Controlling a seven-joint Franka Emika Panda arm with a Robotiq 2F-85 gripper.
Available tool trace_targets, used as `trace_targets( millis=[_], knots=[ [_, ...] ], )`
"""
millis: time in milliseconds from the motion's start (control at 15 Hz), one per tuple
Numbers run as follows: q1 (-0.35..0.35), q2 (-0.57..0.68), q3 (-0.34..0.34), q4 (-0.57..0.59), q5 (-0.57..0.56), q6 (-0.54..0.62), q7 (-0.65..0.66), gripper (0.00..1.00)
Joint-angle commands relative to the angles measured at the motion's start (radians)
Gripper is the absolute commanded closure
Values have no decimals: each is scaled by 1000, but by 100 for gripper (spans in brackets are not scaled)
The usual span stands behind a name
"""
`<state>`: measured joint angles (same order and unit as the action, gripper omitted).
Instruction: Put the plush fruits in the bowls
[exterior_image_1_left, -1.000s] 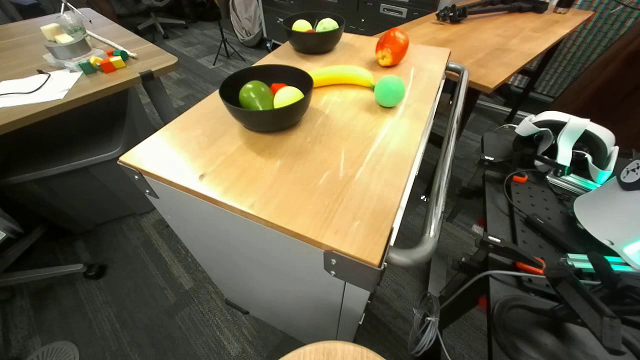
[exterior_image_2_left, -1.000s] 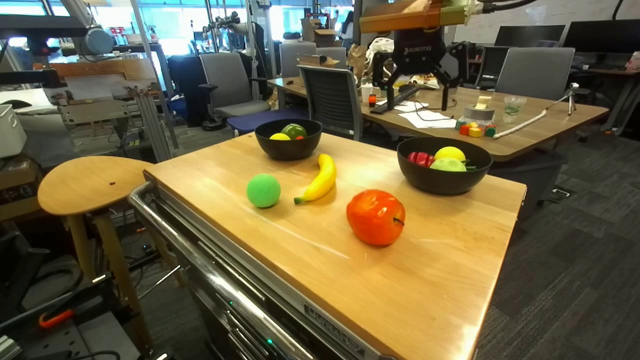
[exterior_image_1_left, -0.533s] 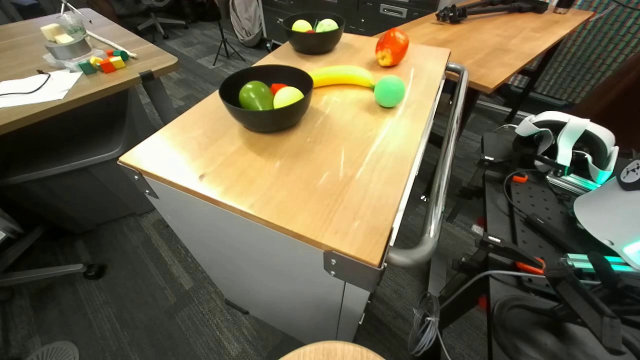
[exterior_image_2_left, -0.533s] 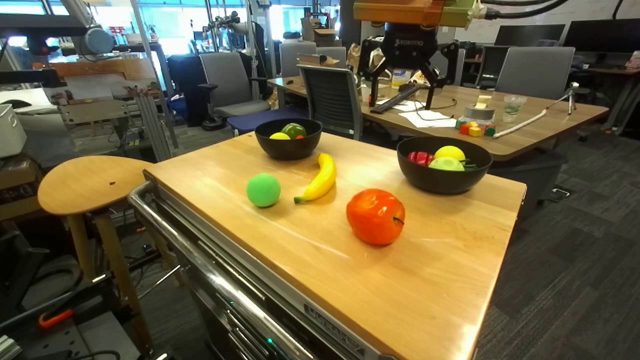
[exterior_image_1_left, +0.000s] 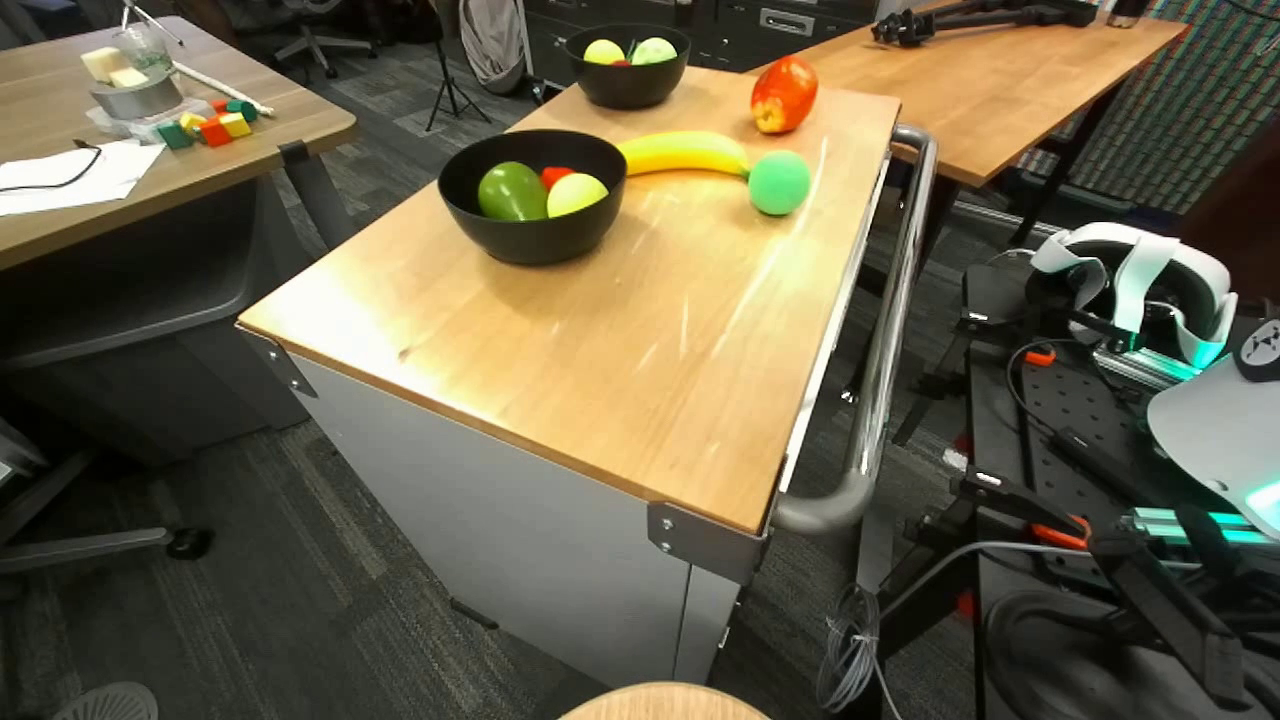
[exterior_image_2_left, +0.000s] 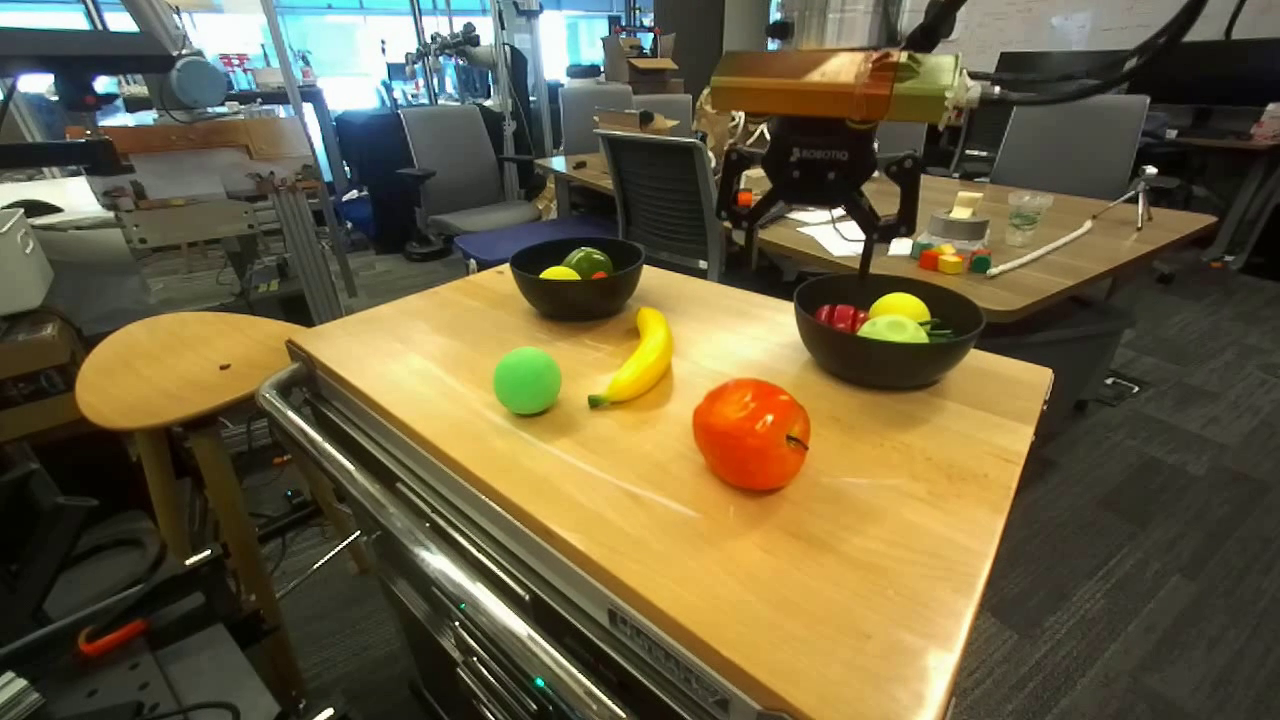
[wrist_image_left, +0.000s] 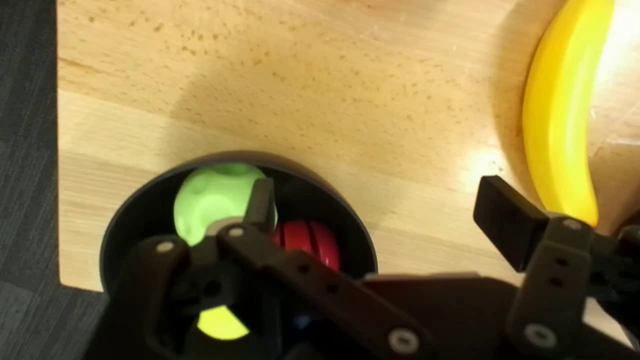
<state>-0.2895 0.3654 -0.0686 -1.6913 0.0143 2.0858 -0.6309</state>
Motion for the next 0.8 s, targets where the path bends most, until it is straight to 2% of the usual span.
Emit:
trace_targets(
  millis=[0,333,733],
  knots=[
    [4,-25,-24,-69,-43,33,-20,0],
    [-16,-32,-22,-113,-20,-8,-99,0],
    [-5,-35,-31,-167,-55,-62,-149,0]
  ],
)
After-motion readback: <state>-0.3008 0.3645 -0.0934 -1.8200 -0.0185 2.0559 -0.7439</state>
